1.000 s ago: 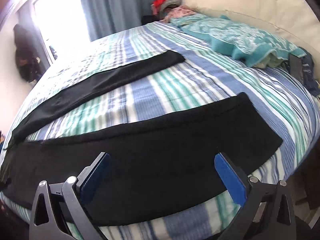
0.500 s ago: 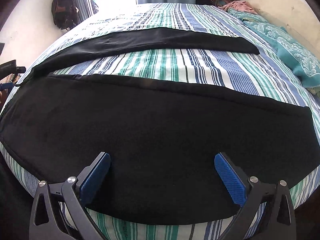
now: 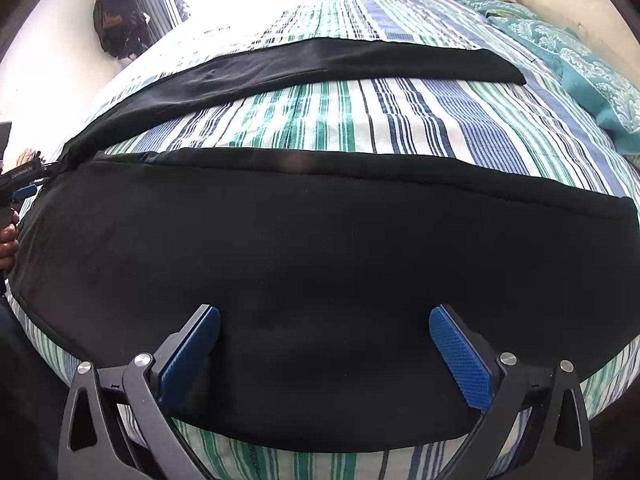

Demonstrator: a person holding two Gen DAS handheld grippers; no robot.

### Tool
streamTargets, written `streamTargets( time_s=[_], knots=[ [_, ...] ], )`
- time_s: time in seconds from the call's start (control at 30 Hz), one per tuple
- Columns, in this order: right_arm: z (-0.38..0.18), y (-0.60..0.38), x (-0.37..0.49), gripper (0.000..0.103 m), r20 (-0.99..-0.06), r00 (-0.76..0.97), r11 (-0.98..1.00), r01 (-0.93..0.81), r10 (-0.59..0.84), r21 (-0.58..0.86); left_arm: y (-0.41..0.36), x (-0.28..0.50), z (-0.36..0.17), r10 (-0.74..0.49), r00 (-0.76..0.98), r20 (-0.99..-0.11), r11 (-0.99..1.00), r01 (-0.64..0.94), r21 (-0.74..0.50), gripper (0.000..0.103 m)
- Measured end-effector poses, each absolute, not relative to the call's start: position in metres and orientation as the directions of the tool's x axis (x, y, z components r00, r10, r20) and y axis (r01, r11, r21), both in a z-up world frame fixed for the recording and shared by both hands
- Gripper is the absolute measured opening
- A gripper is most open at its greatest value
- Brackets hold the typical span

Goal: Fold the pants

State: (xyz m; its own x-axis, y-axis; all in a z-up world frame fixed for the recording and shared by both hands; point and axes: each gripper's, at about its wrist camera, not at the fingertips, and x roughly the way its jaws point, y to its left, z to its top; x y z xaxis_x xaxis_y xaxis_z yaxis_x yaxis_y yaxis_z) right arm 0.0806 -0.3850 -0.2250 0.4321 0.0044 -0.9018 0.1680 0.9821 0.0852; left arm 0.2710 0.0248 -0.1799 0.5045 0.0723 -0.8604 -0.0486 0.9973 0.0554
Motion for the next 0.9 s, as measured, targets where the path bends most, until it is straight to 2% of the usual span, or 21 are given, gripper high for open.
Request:
streamTargets(
  time_s=[0.03,0.1,0.23,0.37,0.47,0.53,0.57,0.67,0.83,0.87,0.9],
  knots=[
    [-0.216,-0.393,0.085,0.103,-0.893,0.449,0.980,0.163,0.031,0.116,0.031,0.274,-0.191,0.087,0.478,-0.874,0.995,-0.076,0.057,0.103],
    [-0.192,-0.420,0.097,0.103,-0.855,0.515,0.974,0.161,0.057,0.162,0.039,0.264,-0.199,0.026,0.519,-0.854,0.997,-0.081,-0.019,0.103],
    [-0.154,-0.507,0.160,0.103,-0.815,0.579,0.966,0.198,0.025,0.169,0.029,0.257,-0.202,0.072,0.563,-0.823,0.997,-0.073,0.037,0.103],
    [-0.156,-0.612,0.254,0.103,-0.854,0.521,0.942,0.289,-0.005,0.171,0.029,0.255,-0.205,0.073,0.579,-0.812,0.997,-0.075,0.035,0.103],
    [-0.173,-0.684,0.316,0.102,-0.886,0.463,0.875,0.421,0.017,0.237,0.030,0.256,-0.208,0.076,0.590,-0.804,0.996,-0.078,0.037,0.103],
    [-0.182,-0.714,0.350,0.096,-0.893,0.450,0.838,0.481,0.016,0.258,0.029,0.257,-0.209,0.085,0.596,-0.798,0.996,-0.080,0.047,0.103],
    [-0.187,-0.723,0.363,0.090,-0.893,0.449,0.828,0.491,0.025,0.270,0.029,0.256,-0.209,0.088,0.599,-0.796,0.995,-0.081,0.049,0.103],
    [-0.198,-0.736,0.398,0.078,-0.905,0.425,0.831,0.502,0.002,0.238,0.030,0.256,-0.210,0.084,0.605,-0.791,0.996,-0.082,0.043,0.103],
    [-0.221,-0.743,0.426,0.071,-0.924,0.382,0.850,0.489,-0.005,0.198,0.030,0.256,-0.210,0.082,0.610,-0.788,0.996,-0.084,0.039,0.103],
    [-0.228,-0.743,0.429,0.058,-0.930,0.368,0.858,0.473,0.015,0.201,0.030,0.256,-0.210,0.082,0.610,-0.788,0.996,-0.084,0.039,0.103],
    [-0.232,-0.741,0.431,0.041,-0.940,0.342,0.875,0.452,0.008,0.172,0.030,0.256,-0.211,0.083,0.610,-0.788,0.996,-0.084,0.040,0.103]
  ],
)
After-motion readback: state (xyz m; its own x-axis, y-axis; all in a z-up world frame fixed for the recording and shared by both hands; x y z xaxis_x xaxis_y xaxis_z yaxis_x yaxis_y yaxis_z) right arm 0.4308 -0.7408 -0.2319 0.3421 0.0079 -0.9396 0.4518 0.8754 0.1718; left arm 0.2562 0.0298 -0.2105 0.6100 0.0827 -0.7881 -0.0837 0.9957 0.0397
